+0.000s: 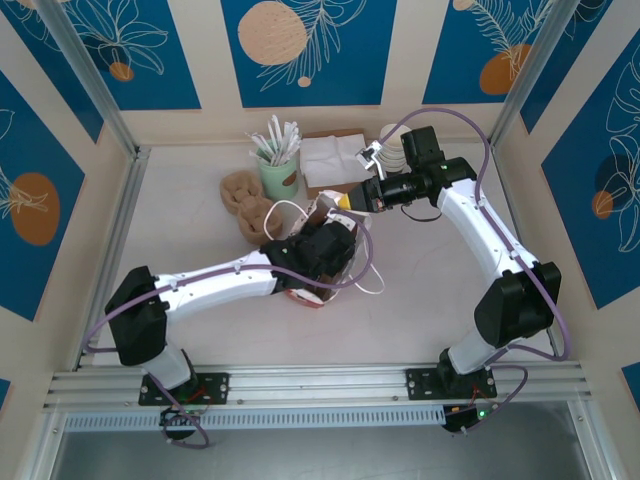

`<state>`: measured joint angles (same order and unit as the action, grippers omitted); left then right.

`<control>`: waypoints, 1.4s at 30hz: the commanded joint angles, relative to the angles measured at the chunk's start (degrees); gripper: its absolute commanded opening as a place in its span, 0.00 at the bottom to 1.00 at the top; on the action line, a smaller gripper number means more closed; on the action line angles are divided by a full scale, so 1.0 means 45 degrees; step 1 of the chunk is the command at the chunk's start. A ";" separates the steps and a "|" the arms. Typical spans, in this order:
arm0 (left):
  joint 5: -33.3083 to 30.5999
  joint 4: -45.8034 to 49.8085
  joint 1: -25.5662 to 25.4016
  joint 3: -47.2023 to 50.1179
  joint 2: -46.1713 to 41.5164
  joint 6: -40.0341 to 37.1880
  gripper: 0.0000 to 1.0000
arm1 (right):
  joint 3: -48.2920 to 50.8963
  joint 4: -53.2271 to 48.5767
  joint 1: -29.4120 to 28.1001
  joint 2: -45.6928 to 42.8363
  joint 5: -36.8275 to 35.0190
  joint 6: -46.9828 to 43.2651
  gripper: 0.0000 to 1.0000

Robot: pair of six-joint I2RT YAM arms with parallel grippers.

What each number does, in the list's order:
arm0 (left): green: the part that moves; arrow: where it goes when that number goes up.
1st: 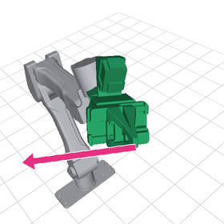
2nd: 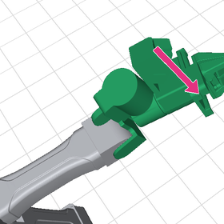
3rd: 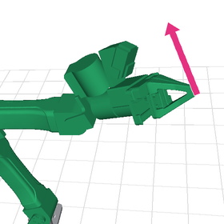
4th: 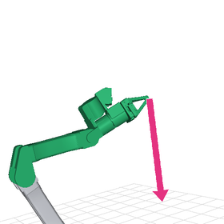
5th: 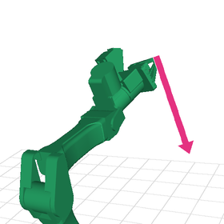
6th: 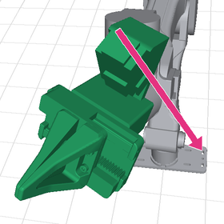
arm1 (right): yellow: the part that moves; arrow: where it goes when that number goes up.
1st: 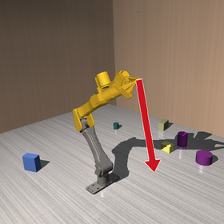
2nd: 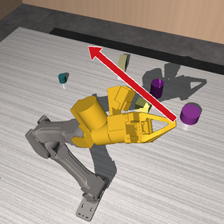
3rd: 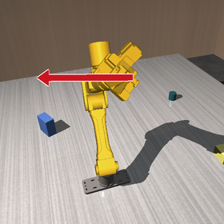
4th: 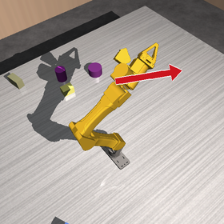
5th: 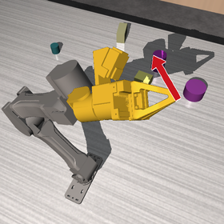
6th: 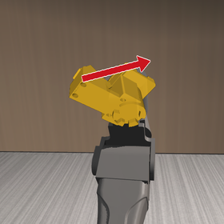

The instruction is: Pack the takeout coffee

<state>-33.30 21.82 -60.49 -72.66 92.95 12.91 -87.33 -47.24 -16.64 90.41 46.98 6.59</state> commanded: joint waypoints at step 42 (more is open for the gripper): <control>0.3825 0.3359 0.2346 -0.2630 0.2908 0.2634 0.68 | -0.3415 -0.0105 0.0648 0.0847 -0.2202 0.1568 0.54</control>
<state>-18.79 32.88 -51.05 -83.48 103.74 22.76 -100.31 -44.93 -14.61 96.33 38.98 12.27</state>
